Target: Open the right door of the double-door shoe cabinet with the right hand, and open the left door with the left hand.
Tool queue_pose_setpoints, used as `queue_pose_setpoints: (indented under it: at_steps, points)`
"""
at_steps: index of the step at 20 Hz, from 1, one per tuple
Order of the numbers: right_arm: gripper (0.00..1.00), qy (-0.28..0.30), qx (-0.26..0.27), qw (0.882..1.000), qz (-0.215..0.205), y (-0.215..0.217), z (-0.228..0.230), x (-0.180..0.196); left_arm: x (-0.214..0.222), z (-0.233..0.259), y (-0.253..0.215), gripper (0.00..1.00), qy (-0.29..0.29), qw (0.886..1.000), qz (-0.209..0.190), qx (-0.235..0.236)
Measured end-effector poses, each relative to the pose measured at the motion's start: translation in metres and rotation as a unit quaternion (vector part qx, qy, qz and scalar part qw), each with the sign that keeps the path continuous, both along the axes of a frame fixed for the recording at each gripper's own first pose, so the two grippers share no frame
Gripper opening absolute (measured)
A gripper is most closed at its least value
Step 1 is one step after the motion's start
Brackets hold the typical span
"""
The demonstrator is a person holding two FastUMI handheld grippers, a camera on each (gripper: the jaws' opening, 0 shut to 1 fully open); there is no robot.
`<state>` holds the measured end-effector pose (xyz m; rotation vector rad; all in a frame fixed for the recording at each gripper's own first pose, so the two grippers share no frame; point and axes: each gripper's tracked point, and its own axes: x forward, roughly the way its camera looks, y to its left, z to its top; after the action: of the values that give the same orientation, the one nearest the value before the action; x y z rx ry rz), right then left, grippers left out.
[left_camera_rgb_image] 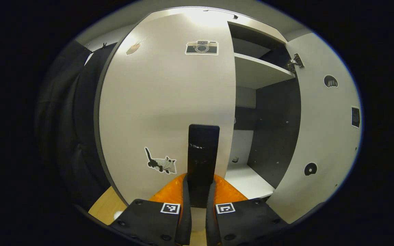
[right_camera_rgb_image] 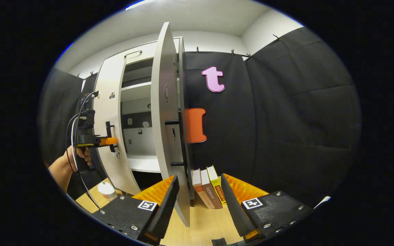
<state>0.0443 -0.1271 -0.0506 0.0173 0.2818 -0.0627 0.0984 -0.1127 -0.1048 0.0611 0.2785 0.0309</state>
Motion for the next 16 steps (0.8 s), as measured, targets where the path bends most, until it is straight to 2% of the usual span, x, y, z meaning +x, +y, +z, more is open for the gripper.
queue_pose_setpoints:
  at_steps: [5,8,16]
  points:
    - [0.76,-0.007,0.001,0.997,0.076,0.046,-0.003,0.01,-0.009,0.001,0.008,0.23,0.002,1.0,0.018,-0.004]
    - [0.76,-0.006,0.005,0.995,0.1,0.066,-0.005,0.017,-0.011,0.001,0.014,0.24,-0.007,0.999,0.038,-0.02]
    - [0.76,0.003,0.018,0.99,0.137,0.097,-0.017,0.025,-0.02,0.003,0.02,0.23,0.0,0.998,0.056,-0.013]
